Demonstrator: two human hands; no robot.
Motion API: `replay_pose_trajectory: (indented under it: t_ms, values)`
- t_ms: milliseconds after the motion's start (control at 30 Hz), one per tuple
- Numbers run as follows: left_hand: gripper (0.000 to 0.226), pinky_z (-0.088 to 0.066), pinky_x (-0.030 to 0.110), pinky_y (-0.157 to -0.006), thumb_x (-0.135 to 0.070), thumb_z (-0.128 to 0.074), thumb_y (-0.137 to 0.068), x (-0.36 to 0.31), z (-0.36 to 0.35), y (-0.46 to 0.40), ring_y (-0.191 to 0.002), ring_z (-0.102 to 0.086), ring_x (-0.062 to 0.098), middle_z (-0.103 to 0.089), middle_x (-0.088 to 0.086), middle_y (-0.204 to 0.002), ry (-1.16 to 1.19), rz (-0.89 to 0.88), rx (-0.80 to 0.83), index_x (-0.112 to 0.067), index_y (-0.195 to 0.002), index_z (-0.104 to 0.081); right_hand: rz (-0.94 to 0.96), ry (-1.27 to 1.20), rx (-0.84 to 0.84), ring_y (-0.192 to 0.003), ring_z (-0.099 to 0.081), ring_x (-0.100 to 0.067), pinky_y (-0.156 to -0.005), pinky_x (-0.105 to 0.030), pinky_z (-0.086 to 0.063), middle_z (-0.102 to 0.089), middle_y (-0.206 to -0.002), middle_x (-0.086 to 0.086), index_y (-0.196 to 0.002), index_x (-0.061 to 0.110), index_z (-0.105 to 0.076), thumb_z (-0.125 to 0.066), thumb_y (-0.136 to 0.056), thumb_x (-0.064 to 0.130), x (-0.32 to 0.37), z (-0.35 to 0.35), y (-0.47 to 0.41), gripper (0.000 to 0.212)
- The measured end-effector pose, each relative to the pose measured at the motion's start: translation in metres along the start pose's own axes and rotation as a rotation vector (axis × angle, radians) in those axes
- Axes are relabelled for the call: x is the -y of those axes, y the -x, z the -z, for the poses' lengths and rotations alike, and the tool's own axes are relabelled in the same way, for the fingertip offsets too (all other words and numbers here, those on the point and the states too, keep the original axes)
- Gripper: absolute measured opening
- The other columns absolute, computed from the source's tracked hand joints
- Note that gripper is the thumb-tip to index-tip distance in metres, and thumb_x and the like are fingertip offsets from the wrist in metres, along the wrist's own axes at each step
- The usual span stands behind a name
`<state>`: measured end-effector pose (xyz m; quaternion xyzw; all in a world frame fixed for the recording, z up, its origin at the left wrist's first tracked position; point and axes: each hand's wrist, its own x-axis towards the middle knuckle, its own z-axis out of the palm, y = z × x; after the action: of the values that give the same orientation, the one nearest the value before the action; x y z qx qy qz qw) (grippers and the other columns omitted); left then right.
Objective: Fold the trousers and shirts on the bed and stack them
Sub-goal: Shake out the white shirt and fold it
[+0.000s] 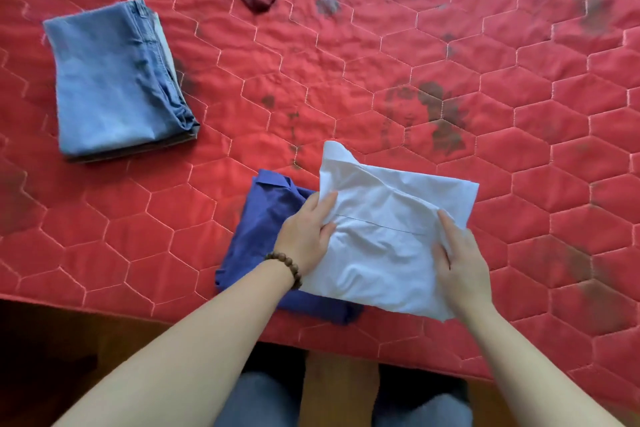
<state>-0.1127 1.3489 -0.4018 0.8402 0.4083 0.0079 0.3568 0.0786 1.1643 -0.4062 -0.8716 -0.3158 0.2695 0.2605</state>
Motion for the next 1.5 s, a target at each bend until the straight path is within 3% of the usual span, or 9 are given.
replay_pose_trajectory:
  t_ms: [233,400,700,833,933,1033,1167,1367,1500]
  values:
    - [0.054,-0.049,0.044,-0.083,-0.020,-0.057,-0.092,0.102,0.069,0.034,-0.107,-0.059,0.035,-0.044,0.006,-0.141,-0.097,0.007,0.022,-0.018,-0.143,-0.041,-0.015,-0.049,-0.004,-0.101,-0.053,-0.017,-0.076,-0.027,-0.037,-0.049,-0.127,0.003,-0.147,0.033,-0.034,-0.049,-0.093,0.012,0.079,-0.097,0.044,0.059]
    - [0.055,-0.049,0.043,-0.079,-0.023,-0.055,-0.093,0.135,0.049,0.042,-0.086,-0.062,0.034,-0.041,0.002,-0.142,-0.083,0.046,0.076,-0.022,-0.146,-0.037,-0.082,-0.004,0.020,-0.086,-0.053,-0.017,-0.069,-0.031,-0.038,-0.046,-0.118,0.007,-0.146,0.039,-0.030,-0.048,-0.094,0.015,0.070,-0.129,0.048,0.060]
    - [0.064,-0.049,0.042,-0.068,-0.025,-0.055,-0.094,0.163,0.026,0.030,-0.085,-0.062,0.035,-0.034,0.003,-0.146,-0.145,0.027,0.107,-0.025,-0.150,-0.025,-0.118,-0.017,0.025,-0.089,-0.047,-0.011,-0.073,-0.028,-0.036,-0.038,-0.119,0.012,-0.146,0.042,-0.026,-0.046,-0.095,0.013,0.049,-0.159,0.039,0.063]
    - [0.052,-0.043,0.045,-0.083,-0.028,-0.066,-0.084,0.158,0.030,0.031,-0.104,-0.055,0.033,-0.048,0.009,-0.136,-0.388,0.012,-0.149,-0.017,-0.133,-0.053,-0.288,0.345,-0.159,-0.114,-0.046,-0.035,-0.090,-0.046,-0.041,-0.037,-0.140,-0.012,-0.146,0.022,-0.035,-0.056,-0.091,0.024,0.057,-0.159,0.034,0.059]
    - [0.045,-0.034,0.051,-0.101,-0.018,-0.059,-0.079,0.144,0.024,0.023,-0.124,-0.045,0.031,-0.053,0.013,-0.133,-0.486,-0.172,-0.321,-0.010,-0.123,-0.058,0.001,0.504,-0.378,-0.126,-0.045,-0.037,-0.101,-0.053,-0.036,-0.046,-0.140,-0.019,-0.137,0.008,-0.049,-0.055,-0.088,0.021,0.081,-0.171,0.033,0.051]
    - [0.057,-0.028,0.054,-0.112,-0.017,-0.062,-0.083,0.131,0.006,0.000,-0.138,-0.035,0.031,-0.041,0.015,-0.147,-0.532,-0.329,-0.187,-0.002,-0.136,-0.049,0.315,0.602,-0.225,-0.133,-0.044,-0.034,-0.107,-0.059,-0.033,-0.046,-0.144,-0.015,-0.136,0.008,-0.051,-0.049,-0.087,0.024,0.094,-0.198,0.021,0.052]
    - [0.076,0.002,0.051,-0.118,-0.049,-0.039,-0.093,0.143,-0.023,-0.029,-0.145,0.007,0.033,0.007,0.014,-0.157,-0.622,-0.241,0.034,-0.014,-0.150,-0.003,0.137,0.654,-0.059,-0.147,-0.012,-0.031,-0.115,-0.061,-0.003,-0.018,-0.159,-0.009,-0.147,0.034,-0.031,-0.042,-0.094,0.049,0.078,-0.217,-0.006,0.057]
    - [0.070,-0.004,0.061,-0.114,-0.057,-0.032,-0.088,0.157,-0.037,-0.033,-0.145,-0.002,0.041,-0.005,0.013,-0.158,-0.595,-0.228,0.022,-0.027,-0.150,-0.021,-0.128,0.553,-0.181,-0.148,0.001,-0.026,-0.118,-0.052,0.004,0.000,-0.160,-0.015,-0.150,0.041,-0.016,-0.029,-0.093,0.058,0.059,-0.221,-0.012,0.061]
    - [0.068,0.008,0.053,-0.115,-0.054,-0.030,-0.087,0.152,-0.021,-0.040,-0.142,0.022,0.025,0.014,-0.002,-0.156,-0.433,-0.179,0.144,-0.034,-0.150,-0.013,-0.104,0.460,-0.016,-0.148,0.009,-0.023,-0.118,-0.049,0.008,0.010,-0.160,-0.013,-0.150,0.039,-0.012,-0.035,-0.099,0.048,0.063,-0.204,-0.012,0.057]
